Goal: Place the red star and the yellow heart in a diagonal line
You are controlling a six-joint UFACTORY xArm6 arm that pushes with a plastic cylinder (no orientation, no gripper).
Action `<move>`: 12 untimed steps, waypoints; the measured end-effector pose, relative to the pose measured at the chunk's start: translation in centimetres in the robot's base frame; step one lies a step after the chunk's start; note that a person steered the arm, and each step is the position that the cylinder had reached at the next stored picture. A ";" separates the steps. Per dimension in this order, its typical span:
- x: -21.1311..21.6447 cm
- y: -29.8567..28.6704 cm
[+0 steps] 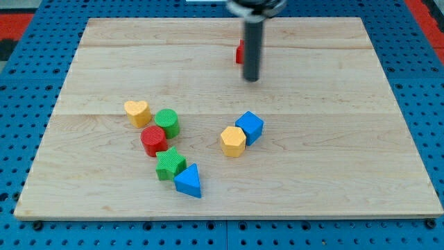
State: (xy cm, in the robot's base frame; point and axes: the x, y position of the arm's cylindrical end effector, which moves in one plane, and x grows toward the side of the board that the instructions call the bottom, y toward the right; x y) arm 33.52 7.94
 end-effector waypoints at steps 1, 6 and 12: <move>-5.2 1.2; 0.5 -25.2; 10.6 -29.9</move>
